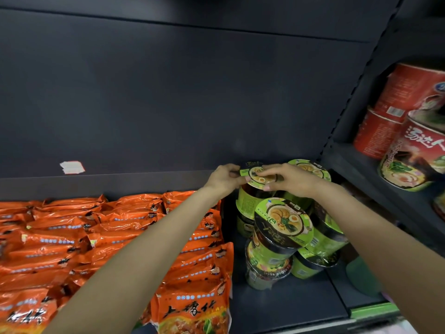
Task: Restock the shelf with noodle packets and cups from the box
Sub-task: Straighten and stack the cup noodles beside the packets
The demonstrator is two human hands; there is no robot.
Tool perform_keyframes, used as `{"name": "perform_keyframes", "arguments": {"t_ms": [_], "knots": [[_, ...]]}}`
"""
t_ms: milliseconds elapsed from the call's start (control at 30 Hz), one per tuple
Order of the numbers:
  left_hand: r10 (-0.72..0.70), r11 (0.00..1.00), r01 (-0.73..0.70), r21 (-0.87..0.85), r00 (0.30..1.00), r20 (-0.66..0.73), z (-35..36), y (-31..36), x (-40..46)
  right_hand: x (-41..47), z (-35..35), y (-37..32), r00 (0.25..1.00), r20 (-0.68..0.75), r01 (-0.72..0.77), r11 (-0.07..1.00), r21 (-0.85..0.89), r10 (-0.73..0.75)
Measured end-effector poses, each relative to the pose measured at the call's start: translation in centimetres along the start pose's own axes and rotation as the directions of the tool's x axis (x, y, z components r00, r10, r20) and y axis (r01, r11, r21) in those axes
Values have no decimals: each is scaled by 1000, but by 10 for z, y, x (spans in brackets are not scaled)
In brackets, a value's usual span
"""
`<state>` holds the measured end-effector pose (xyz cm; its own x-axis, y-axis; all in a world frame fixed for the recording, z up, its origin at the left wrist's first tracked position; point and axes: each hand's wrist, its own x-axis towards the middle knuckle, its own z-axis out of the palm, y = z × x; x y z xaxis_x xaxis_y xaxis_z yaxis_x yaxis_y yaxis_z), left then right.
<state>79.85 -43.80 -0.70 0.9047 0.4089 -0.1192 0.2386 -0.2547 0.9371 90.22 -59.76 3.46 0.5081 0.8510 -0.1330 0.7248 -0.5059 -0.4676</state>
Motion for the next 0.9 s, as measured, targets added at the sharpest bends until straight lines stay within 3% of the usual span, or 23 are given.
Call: {"name": "perform_keyframes", "arguments": {"t_ms": [167, 367, 600, 900], "knots": [[-6, 1000, 6, 3, 1000, 5, 0, -1, 0, 3, -7, 2, 995, 100, -18, 1000, -9, 18], [-49, 996, 45, -81, 998, -38, 2, -1, 2, -4, 0, 2, 997, -35, -67, 997, -36, 66], [-53, 988, 46, -147, 997, -48, 1, 4, 6, -5, -6, -4, 991, -92, -102, 991, -86, 94], [-32, 996, 28, -80, 998, -53, -4, 4, 6, -10, -1, -2, 977, -188, -149, 953, -262, 101]]}}
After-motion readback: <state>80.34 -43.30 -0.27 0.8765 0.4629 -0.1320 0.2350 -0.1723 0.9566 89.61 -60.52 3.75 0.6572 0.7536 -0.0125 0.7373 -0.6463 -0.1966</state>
